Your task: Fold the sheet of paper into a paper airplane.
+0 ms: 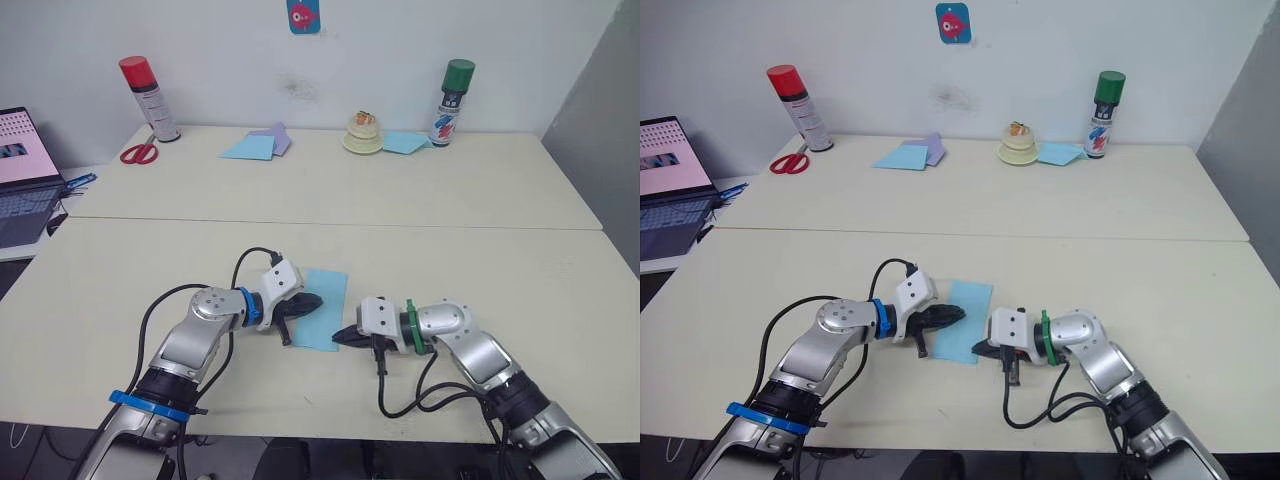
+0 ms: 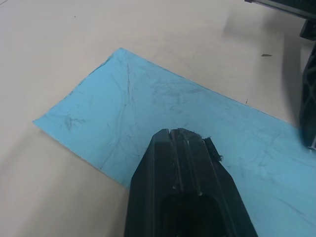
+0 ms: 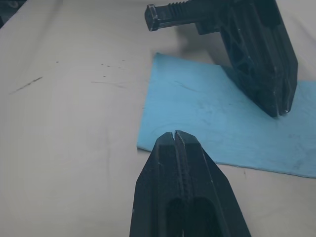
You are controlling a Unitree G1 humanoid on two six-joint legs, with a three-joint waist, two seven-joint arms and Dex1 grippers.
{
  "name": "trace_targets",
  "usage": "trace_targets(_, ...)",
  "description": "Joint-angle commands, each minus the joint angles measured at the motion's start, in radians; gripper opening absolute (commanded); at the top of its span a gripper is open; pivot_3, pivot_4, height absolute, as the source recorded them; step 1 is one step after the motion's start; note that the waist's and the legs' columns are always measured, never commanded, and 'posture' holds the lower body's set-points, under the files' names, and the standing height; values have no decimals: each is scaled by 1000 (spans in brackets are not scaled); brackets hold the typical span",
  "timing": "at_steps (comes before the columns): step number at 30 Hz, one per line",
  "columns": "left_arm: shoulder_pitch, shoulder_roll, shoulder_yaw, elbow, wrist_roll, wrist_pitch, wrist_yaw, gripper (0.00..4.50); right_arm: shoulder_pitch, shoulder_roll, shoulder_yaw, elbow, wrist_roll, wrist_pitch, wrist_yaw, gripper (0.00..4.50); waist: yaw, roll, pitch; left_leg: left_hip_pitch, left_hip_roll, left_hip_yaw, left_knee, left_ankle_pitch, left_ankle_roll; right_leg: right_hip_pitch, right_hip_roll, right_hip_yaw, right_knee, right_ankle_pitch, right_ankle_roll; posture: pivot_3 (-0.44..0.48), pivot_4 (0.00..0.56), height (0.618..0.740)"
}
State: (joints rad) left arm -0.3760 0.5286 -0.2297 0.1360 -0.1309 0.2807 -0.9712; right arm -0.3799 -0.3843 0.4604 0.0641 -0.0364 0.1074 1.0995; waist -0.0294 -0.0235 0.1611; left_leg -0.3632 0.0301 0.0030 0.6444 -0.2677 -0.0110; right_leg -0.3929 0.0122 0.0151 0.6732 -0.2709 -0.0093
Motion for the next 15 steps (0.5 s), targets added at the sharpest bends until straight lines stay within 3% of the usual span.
trace_targets(1, 18, 6, -28, 36, 37, 26, 7, 0, 40, -27, 75, 8, -17, 47, 56, 30, 0, 0, 0, 0, 0, 0, 0, 0, 0, 0, 0, 0, 0, 0, 0, 0, 150, 729)
trace_targets(15, -4, 1, 32, -13, -28, 8, -9, 0, -2, -8, -47, -83, 55, 24, -13, 30, 0, -1, 3, 0, 0, -1, 0, 0, 0, 0, 0, -1, 0, 0, 0, 0, 150, 729)
